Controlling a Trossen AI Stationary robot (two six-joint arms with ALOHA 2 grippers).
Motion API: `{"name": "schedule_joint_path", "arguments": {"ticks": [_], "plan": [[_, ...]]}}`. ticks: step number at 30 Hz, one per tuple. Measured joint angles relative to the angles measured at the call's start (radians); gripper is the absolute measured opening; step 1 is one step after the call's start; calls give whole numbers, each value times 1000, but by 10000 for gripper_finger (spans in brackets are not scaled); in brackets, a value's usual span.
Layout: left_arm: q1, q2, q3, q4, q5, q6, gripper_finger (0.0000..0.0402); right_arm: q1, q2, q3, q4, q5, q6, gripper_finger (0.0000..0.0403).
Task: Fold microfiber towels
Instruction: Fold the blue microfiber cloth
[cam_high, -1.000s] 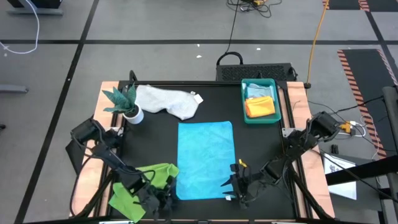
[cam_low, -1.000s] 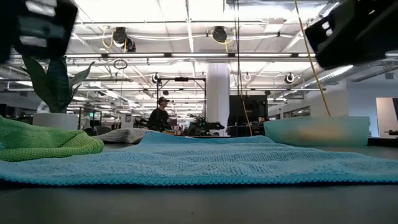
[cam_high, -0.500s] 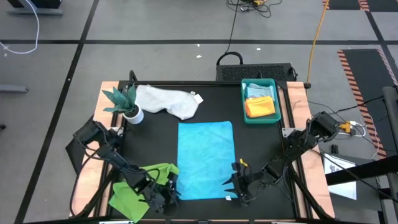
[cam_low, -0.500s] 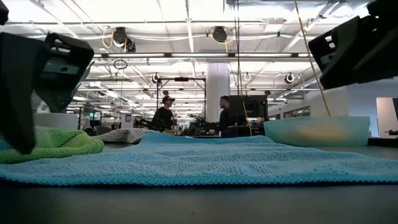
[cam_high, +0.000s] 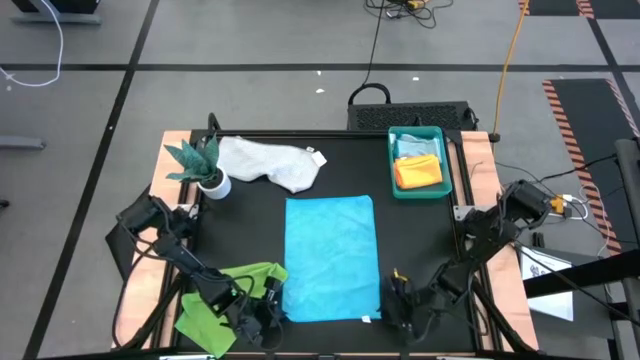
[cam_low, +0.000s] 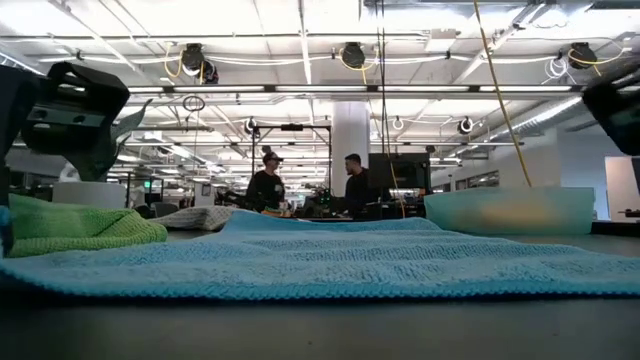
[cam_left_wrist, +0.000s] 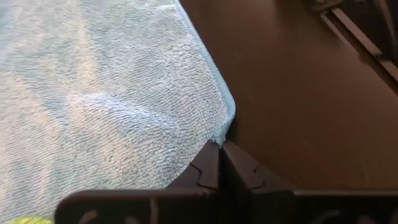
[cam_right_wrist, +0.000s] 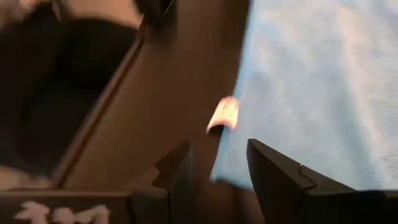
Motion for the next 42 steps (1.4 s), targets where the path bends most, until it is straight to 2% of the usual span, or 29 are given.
{"name": "schedule_joint_path", "arguments": {"ticks": [7, 11, 21, 26, 30, 36, 38, 42], "plan": [[3, 0, 0, 0, -52, -46, 17, 41, 63, 0, -39, 51, -228, 139], [13, 0, 0, 0, -51, -53, 6, 36, 83, 2, -41, 78, -343, 128], [27, 0, 0, -3, -51, -79, 19, 19, 91, 0, 15, 83, -512, 80], [27, 0, 0, -3, -51, -80, 5, -3, 91, 0, 5, 70, -505, 71], [27, 0, 0, -4, -50, -107, 18, -23, 90, 0, 12, 54, -508, 67], [12, -7, 0, -6, -27, -126, 8, -35, 91, 0, 22, 56, -429, 11], [2, -23, 0, -7, -13, -142, 5, -35, 91, -1, 63, 52, -408, 5], [-19, -74, 0, -1, -23, -155, 14, -33, 73, -1, 122, -44, -351, 6]]}}
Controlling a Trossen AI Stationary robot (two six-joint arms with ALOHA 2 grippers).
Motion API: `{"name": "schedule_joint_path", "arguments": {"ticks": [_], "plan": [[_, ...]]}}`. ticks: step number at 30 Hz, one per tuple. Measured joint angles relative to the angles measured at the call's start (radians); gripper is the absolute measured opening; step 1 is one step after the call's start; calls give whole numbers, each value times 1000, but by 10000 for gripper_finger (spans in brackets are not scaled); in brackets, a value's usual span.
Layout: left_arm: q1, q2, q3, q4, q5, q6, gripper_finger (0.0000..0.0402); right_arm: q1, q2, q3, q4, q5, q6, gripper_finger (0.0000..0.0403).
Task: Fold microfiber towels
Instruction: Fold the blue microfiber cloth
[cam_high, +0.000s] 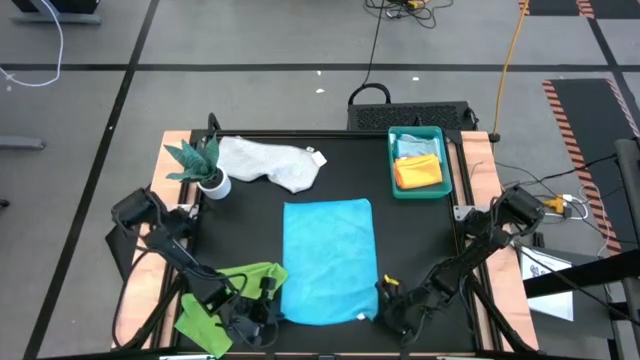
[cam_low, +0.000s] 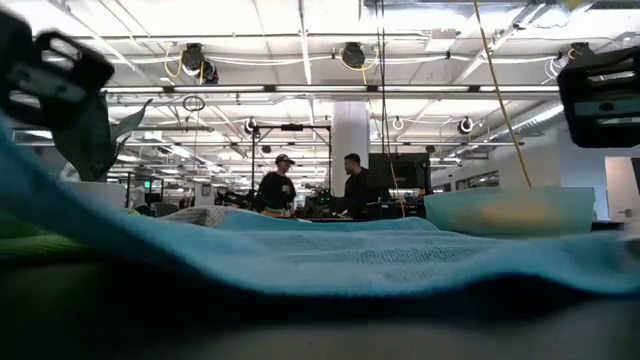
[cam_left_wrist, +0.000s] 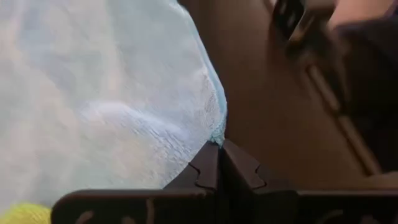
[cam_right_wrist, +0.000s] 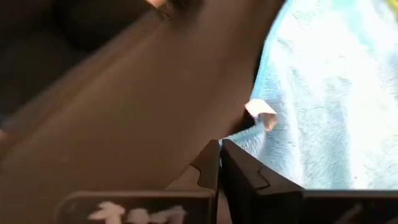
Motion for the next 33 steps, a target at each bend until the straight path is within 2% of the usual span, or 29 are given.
{"name": "schedule_joint_path", "arguments": {"ticks": [2, 6, 10, 13, 18, 23, 25, 28, 33], "plan": [[-9, -30, 0, 0, -11, 7, 13, 1, -21, 0, 14, -34, 58, 2], [-12, -81, 0, 8, -14, 13, 4, 30, -72, 0, 18, -34, 141, 1], [-17, -123, 0, 27, -18, 10, 16, 80, -131, 0, 28, -43, 220, 1], [-19, -149, 0, 23, -21, -60, 16, 114, -179, 0, 28, -49, 243, 1], [-19, -193, 0, 3, -153, -108, 6, 126, -244, 1, 11, 209, 224, 0], [20, -196, 0, -106, -295, -126, 14, 73, -263, 1, -159, 403, 335, 0], [54, -192, 0, -163, -299, -159, 10, 49, -263, 1, -228, 440, 382, 0], [92, -190, 0, -252, -300, -219, 4, 10, -262, 1, -301, 442, 462, 0], [147, -184, 0, -311, -301, -250, 14, -54, -263, -16, -399, 437, 639, 0]]}}
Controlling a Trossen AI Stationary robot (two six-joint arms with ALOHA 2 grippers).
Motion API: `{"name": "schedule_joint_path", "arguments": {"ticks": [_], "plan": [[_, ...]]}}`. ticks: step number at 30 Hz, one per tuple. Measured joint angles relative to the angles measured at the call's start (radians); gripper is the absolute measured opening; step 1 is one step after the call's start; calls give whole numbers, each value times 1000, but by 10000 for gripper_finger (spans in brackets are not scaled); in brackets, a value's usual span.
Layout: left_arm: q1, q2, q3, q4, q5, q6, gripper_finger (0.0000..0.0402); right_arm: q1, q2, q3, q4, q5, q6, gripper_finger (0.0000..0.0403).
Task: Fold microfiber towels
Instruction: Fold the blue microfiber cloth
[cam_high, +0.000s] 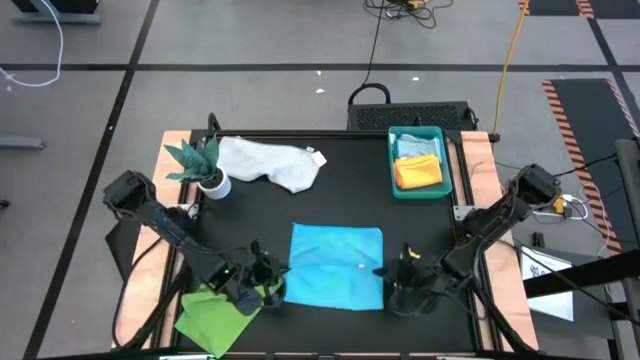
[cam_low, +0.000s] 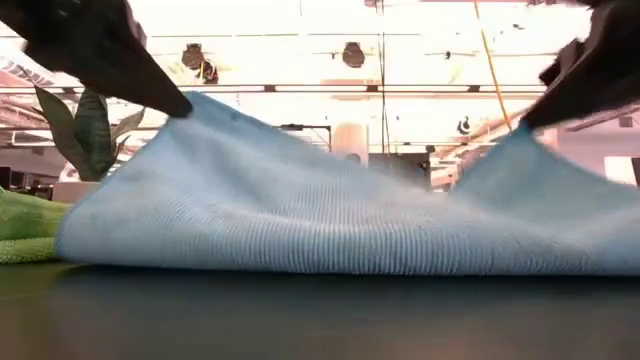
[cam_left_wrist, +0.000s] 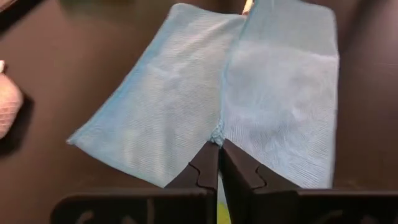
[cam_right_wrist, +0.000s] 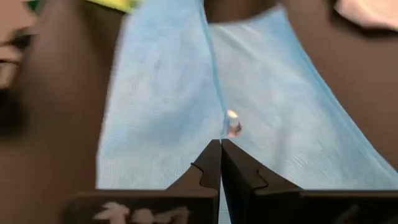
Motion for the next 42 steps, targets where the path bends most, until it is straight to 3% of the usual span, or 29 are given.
{"name": "schedule_joint_path", "arguments": {"ticks": [7, 14, 22, 26, 29, 36, 42], "plan": [[22, 46, -2, 17, 40, 3, 9, -15, 1, -103, 53, -129, 84, 0], [12, 92, -2, 83, 67, 42, 7, -16, 0, -219, 229, -131, 56, 8], [13, 96, -3, 90, 82, 56, 19, -70, 0, -311, 413, -129, 43, 97], [13, 96, -3, 93, 83, 69, 7, -110, 0, -314, 432, -129, -44, 147], [13, 96, -3, 93, 83, 68, 6, -147, 0, -314, 429, -125, -19, 168], [13, 96, -3, 93, 84, 68, 19, -190, 0, -314, 415, -226, 87, 166], [13, 96, -3, 95, 85, 66, 6, -193, 0, -314, 404, -233, 65, 130]]}}
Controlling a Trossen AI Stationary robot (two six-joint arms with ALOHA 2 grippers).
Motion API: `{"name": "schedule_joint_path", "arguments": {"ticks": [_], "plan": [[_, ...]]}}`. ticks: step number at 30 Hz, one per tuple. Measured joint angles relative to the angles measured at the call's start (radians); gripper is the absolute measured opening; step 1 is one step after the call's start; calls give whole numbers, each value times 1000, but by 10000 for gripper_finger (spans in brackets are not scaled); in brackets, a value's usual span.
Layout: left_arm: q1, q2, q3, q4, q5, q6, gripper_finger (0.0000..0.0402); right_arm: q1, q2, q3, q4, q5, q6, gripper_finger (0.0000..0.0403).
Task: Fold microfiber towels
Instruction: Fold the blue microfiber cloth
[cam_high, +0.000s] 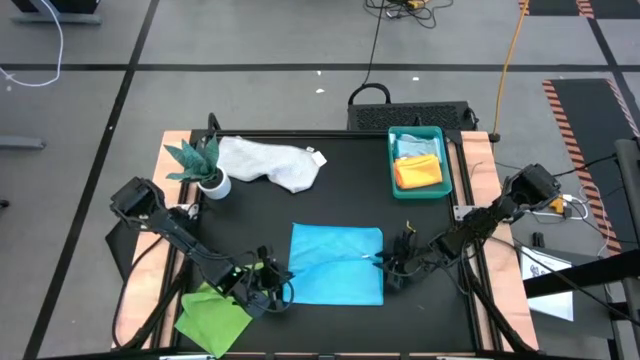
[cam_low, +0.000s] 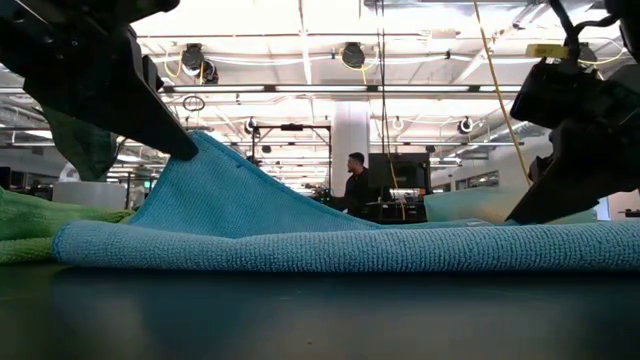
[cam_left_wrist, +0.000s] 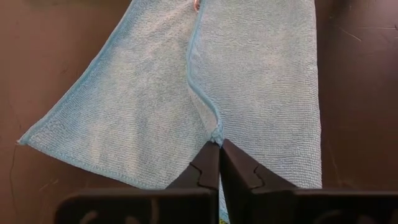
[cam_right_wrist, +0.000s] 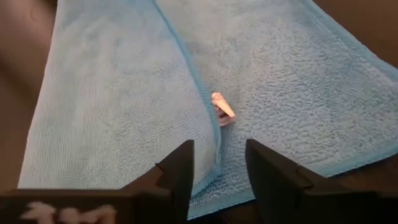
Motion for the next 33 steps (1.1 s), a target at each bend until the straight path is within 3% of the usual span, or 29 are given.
{"name": "schedule_joint_path", "arguments": {"ticks": [8, 13, 16, 25, 29, 33], "plan": [[-4, 0, 0, 37, 6, 7, 14, 19, 0, 0, 28, -2, -105, 14], [-27, -2, 0, 95, 40, 54, 8, 68, 0, 0, 145, -83, -192, 11], [-49, -15, 0, 115, 22, 64, 16, 109, 0, 0, 210, -76, -246, 3], [-73, -61, 1, 108, -253, 120, 8, 193, -9, 0, 261, 231, -347, 2], [-21, -61, 1, 37, -265, 96, 6, 199, -54, 0, 251, 401, -362, 1], [18, -61, 1, -42, -282, 22, 7, 201, -137, 1, 246, 472, -432, 1]]}}
